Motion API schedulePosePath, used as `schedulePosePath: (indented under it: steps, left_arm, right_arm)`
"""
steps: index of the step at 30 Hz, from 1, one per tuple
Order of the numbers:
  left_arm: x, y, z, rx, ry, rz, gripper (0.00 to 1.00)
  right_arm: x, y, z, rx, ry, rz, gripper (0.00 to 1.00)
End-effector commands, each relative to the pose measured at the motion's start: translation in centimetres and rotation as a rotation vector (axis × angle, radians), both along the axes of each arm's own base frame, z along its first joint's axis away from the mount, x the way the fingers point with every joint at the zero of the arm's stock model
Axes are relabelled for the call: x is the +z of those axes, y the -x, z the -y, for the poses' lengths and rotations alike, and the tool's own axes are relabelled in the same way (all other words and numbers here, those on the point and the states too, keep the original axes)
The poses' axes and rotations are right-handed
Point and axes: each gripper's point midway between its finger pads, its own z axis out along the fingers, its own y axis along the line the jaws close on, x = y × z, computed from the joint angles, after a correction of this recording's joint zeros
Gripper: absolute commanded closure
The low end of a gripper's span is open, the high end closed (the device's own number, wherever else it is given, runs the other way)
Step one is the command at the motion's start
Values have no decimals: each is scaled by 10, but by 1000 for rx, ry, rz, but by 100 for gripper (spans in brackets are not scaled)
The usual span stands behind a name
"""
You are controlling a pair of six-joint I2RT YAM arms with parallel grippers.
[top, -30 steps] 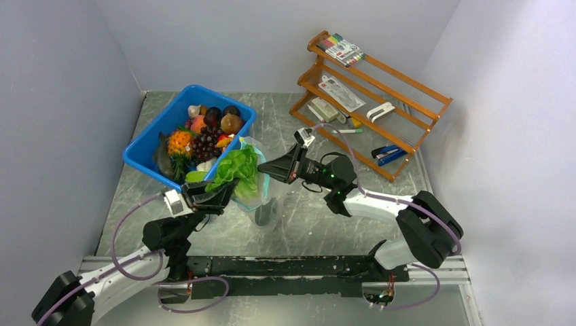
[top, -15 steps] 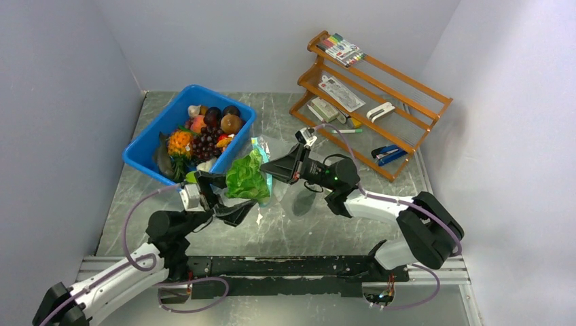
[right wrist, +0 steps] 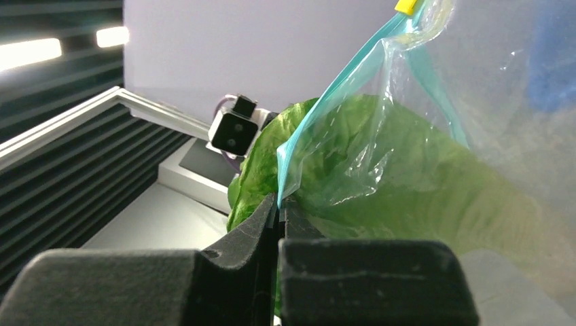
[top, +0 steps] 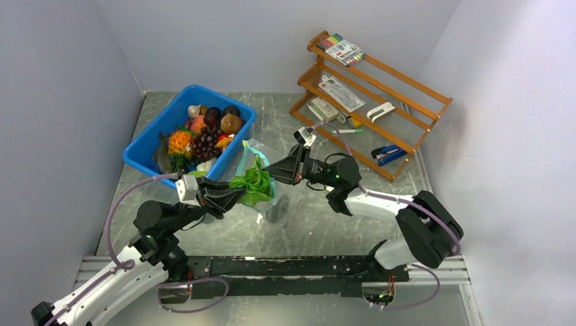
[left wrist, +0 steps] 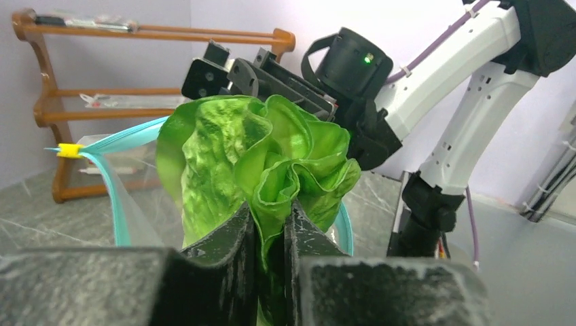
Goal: Place the food in the zip-top bag and seal the zipper
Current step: Place the fake vegetable in the zipper food storage bag.
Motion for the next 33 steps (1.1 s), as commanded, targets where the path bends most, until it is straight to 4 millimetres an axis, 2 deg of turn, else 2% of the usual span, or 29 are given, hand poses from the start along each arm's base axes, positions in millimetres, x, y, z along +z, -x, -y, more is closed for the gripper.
schedulePosePath:
  steps: [1, 4, 6, 9, 11, 13, 16, 20, 23, 25, 27, 30, 33]
  left_arm:
    - [11, 17, 4, -97, 50, -37, 93]
    - [20, 25, 3, -135, 112, -38, 93]
    - [27, 35, -1, -163, 147, 17, 93]
    - [51, 48, -18, -163, 271, 99, 93]
    - [60, 50, -20, -150, 261, 131, 93]
    - [46, 38, -11, -122, 158, 96, 93]
    - [6, 20, 1, -97, 77, 13, 93]
    - [-9, 7, 4, -44, -6, 6, 93]
    - [-24, -11, -2, 61, -118, -52, 93]
    - [-29, -16, -4, 87, -174, -72, 93]
    - [-33, -15, -2, 75, -191, -86, 93]
    - [-35, -17, 5, 50, -212, -125, 93]
    - [-46, -20, 13, 25, -293, -175, 93]
  right_arm:
    - [-9, 11, -1, 38, 95, 62, 100]
    - [-2, 17, 1, 40, 83, 91, 100]
    - [18, 24, -2, 71, 32, 140, 100]
    - [41, 33, -11, 124, -4, 184, 100]
    - [54, 39, -14, 145, -28, 197, 100]
    - [64, 45, -14, 162, -60, 207, 100]
    - [75, 54, -14, 188, -101, 216, 100]
    - [83, 64, -12, 220, -135, 218, 100]
    - [88, 68, -10, 228, -148, 227, 100]
    - [91, 68, -10, 221, -142, 239, 100]
    - [89, 67, -13, 212, -119, 246, 100]
    - [70, 58, -26, 178, -27, 237, 100]
    - [59, 58, -33, 182, -1, 224, 100]
